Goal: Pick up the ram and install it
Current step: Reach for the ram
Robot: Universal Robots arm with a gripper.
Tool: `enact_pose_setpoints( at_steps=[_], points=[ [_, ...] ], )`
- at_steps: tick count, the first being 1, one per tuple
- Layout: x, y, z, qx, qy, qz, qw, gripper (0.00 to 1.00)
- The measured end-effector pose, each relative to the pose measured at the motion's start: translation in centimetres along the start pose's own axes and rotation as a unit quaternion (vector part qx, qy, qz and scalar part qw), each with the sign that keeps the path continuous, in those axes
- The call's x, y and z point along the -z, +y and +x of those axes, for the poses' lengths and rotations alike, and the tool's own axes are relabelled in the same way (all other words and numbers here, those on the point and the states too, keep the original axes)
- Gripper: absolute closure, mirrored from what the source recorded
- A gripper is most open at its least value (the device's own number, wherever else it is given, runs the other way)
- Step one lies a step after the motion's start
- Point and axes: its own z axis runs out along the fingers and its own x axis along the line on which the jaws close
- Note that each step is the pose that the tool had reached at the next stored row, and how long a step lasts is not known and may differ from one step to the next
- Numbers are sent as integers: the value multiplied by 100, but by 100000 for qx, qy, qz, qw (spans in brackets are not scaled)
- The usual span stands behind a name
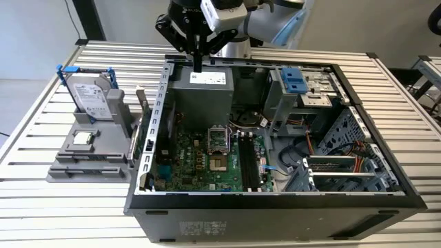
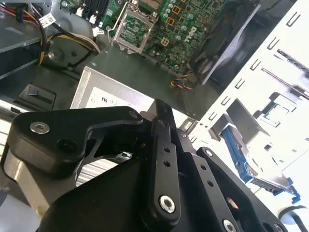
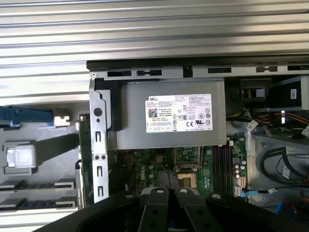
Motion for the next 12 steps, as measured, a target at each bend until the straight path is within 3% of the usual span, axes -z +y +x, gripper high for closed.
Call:
enact_pose_setpoints(
  at_steps=[12],
  points=[
    [3, -9, 117, 43, 5, 2, 100000, 100]
  ],
)
